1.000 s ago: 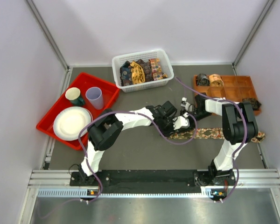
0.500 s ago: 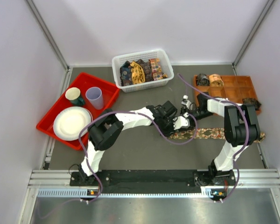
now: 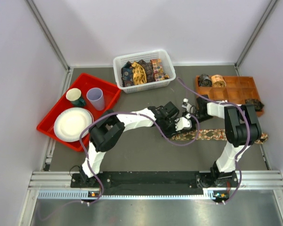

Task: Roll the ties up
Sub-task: Roll the tie at the center of the board.

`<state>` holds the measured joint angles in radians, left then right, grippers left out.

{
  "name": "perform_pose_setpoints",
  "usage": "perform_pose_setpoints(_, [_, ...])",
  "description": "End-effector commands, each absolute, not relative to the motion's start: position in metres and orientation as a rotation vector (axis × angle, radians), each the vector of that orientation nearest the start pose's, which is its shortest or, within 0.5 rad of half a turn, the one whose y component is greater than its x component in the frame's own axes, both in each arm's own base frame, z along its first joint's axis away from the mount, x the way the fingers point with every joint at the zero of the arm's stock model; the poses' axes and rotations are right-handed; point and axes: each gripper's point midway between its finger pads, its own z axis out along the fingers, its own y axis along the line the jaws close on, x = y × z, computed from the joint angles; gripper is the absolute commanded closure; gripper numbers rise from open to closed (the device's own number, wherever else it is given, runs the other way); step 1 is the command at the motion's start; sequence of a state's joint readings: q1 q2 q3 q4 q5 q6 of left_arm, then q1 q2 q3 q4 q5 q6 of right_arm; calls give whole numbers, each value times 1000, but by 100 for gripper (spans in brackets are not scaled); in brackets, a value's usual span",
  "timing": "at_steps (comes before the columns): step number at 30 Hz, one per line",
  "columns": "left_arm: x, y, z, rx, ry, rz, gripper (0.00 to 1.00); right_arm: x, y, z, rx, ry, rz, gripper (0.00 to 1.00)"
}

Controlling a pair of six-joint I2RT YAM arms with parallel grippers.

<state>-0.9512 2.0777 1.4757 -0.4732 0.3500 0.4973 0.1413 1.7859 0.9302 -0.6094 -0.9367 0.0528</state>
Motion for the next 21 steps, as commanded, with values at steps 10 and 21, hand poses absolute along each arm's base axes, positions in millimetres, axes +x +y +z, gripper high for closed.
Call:
perform_pose_setpoints(10, [239, -371, -5, 1884, 1998, -560, 30, 254, 152, 10, -235, 2882, 1080, 100])
perform_pose_setpoints(21, [244, -408, 9, 1870, 1825, -688, 14, 250, 147, 2, -225, 2934, 1010, 100])
